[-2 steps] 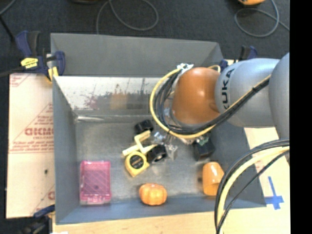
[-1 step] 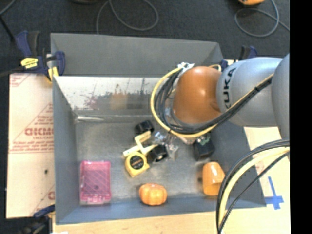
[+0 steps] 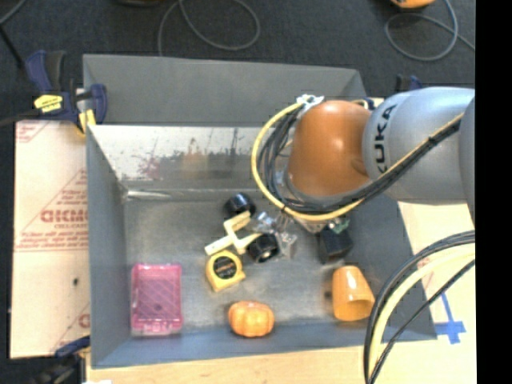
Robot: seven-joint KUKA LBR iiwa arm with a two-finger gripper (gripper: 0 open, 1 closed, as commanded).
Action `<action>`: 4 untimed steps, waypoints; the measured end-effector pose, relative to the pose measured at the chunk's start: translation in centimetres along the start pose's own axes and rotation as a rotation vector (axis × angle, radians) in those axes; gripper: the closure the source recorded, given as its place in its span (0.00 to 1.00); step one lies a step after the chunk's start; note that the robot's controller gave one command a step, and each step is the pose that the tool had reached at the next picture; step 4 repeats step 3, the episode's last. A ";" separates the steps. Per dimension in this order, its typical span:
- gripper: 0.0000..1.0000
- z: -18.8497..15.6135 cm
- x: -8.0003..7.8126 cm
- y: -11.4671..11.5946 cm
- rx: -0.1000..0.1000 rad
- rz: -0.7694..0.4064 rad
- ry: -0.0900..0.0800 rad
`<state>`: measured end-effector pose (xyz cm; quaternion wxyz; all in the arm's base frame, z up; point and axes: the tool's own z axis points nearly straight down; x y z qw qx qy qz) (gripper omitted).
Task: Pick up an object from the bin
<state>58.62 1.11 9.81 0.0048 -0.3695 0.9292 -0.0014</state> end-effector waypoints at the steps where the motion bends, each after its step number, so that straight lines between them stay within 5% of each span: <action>1: 1.00 -1.4 -0.2 -0.2 0.008 0.001 -0.008; 4: 1.00 -4.4 0.0 0.0 -0.001 0.002 0.001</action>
Offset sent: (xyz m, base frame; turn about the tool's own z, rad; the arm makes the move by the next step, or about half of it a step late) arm 0.0000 0.0000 0.0889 0.0000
